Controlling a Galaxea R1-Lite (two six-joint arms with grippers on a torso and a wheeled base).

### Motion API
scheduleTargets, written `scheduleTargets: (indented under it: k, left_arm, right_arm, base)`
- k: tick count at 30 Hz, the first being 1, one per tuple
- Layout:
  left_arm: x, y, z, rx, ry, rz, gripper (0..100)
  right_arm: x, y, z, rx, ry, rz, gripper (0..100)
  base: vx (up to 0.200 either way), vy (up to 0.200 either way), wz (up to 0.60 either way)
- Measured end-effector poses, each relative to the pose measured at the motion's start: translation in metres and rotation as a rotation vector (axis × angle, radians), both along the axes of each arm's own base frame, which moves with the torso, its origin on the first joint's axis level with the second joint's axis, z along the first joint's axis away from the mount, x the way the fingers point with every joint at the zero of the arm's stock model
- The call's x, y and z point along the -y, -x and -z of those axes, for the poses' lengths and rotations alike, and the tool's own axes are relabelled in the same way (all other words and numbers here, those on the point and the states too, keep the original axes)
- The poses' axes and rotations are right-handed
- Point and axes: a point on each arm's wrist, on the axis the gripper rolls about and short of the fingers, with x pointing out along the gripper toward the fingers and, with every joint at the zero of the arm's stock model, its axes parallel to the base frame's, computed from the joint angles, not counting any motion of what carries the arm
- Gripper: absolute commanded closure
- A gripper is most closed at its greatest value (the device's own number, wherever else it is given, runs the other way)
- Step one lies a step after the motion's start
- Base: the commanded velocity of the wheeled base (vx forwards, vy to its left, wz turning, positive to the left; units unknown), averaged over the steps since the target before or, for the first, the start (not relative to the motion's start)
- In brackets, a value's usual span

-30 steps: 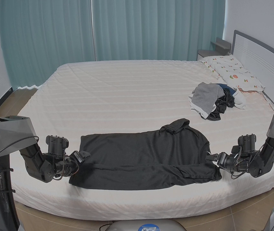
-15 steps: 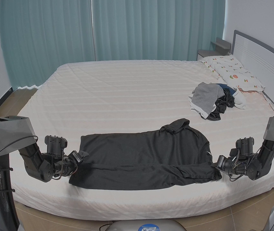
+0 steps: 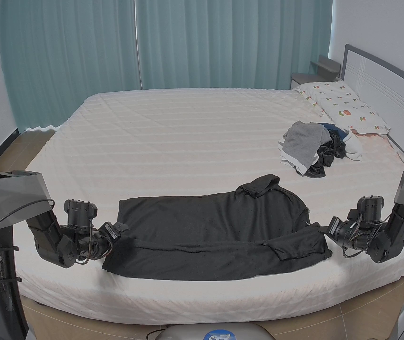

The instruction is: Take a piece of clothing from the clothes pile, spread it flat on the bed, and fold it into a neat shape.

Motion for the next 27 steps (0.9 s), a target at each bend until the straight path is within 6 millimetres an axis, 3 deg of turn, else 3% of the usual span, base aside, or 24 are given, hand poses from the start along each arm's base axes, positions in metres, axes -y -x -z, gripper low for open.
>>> scheduleTargets:
  k: [14,27]
  left_arm:
    - [-0.004,-0.008,-0.003,0.025,0.015,-0.005,0]
    - [0.016,-0.01,-0.009,0.064,0.004,0.045,0]
  right_arm:
    - [-0.001,-0.002,0.012,0.003,0.0,-0.003,100]
    - [-0.003,-0.002,0.014,-0.004,-0.001,-0.009,100]
  base:
    - [0.0,0.0,0.0]
    - [0.0,0.0,0.0]
